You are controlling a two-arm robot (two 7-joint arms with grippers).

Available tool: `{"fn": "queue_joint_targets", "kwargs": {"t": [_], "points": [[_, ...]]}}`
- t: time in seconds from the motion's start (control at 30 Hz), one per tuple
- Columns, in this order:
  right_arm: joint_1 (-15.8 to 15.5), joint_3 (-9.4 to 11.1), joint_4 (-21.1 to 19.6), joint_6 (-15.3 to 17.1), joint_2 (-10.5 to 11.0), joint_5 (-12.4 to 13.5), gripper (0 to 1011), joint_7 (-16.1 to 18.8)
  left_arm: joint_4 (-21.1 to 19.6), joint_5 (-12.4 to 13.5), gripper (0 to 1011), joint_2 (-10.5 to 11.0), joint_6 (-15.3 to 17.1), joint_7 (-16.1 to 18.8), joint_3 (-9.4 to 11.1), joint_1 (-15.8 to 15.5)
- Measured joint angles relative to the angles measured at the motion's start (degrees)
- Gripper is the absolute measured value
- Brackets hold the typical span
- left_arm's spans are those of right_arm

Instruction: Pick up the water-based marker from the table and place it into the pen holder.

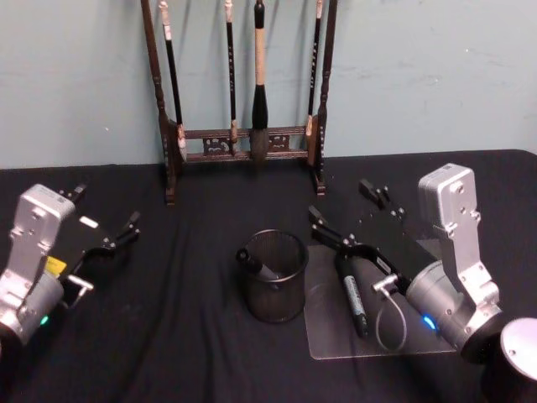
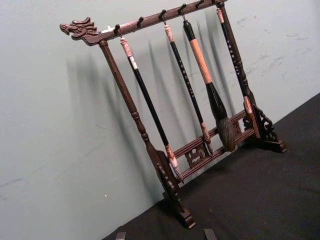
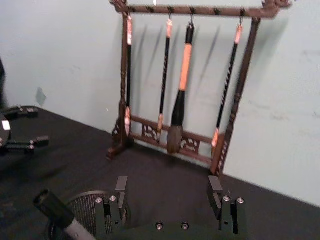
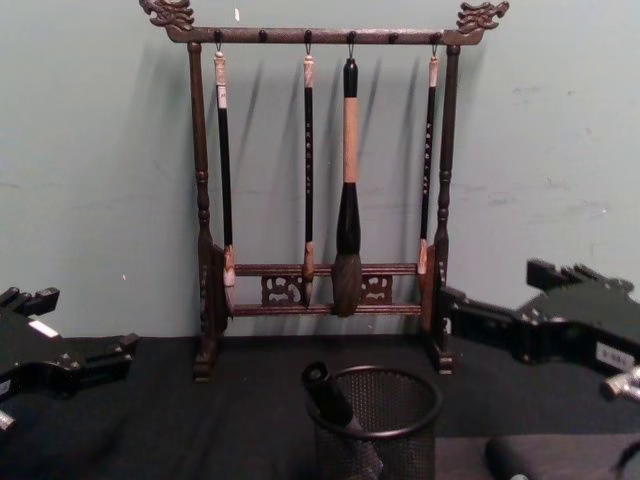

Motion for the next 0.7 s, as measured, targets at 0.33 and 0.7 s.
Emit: {"fn": "queue_joint_targets", "kwargs": {"t": [0.33, 0.7], "points": [[-2.95, 2.13, -2.46, 7.43, -1.36, -1.50, 1002, -3.21, 0.00, 0.00, 1009, 0.00, 0.00, 0.00, 0.00, 0.00], [-3.79, 3.40, -1.68, 13.39, -2.44, -1.77, 1002, -2.86, 0.00, 0.00, 1009, 0.00, 0.00, 0.00, 0.00, 0.00]]}}
